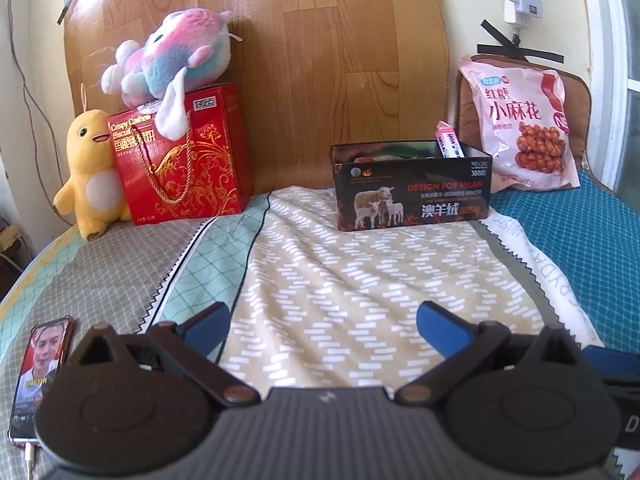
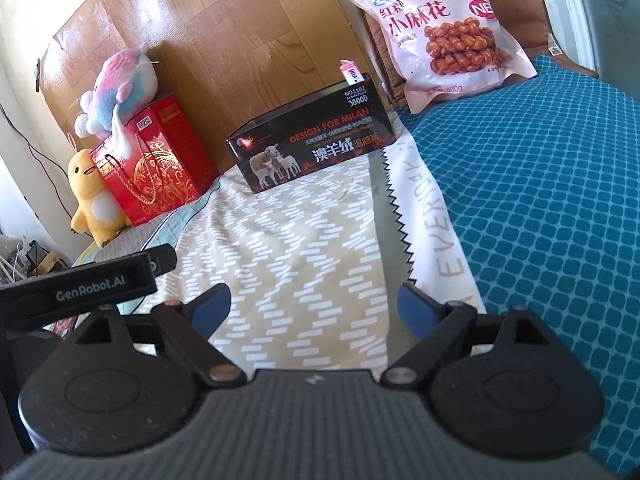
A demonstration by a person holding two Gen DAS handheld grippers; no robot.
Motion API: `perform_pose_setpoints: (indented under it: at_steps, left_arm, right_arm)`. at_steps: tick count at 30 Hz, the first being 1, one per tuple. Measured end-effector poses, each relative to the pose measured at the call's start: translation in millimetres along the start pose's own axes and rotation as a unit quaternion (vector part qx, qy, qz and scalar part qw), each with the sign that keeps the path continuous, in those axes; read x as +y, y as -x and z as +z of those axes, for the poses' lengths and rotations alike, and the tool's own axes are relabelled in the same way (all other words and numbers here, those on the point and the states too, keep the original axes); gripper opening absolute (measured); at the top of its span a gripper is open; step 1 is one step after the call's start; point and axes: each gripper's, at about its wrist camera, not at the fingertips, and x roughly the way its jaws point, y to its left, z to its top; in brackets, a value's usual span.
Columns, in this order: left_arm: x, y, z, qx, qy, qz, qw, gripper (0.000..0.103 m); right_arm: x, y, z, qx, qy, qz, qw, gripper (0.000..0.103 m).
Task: Organize snacks
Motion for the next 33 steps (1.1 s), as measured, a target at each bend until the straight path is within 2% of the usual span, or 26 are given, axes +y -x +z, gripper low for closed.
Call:
perform_pose_setpoints:
  at_steps: [7,23,33]
  left_arm:
    - [-2.5,-6.5,-3.3,0.021,0.001,0.003,0.9998,0.103]
    - [-5.9,-19.7,-9.8,0.066,0.002,-0.015,0.9977,0.103]
    - [-4.6,-18.1,-10.1,0.060,0.006,-0.023,0.9979,0.103]
  right_arm:
    - [-0.5,0.4,-0.8,0.000,-0.002,0.001,1.000,0.093]
    - [-1.0,0.1,-1.6,0.006,-0.006,0.004,1.000,0.093]
    - [-1.8,-0.7,-1.2,0.007,-0.006,0.004,1.000,0.093]
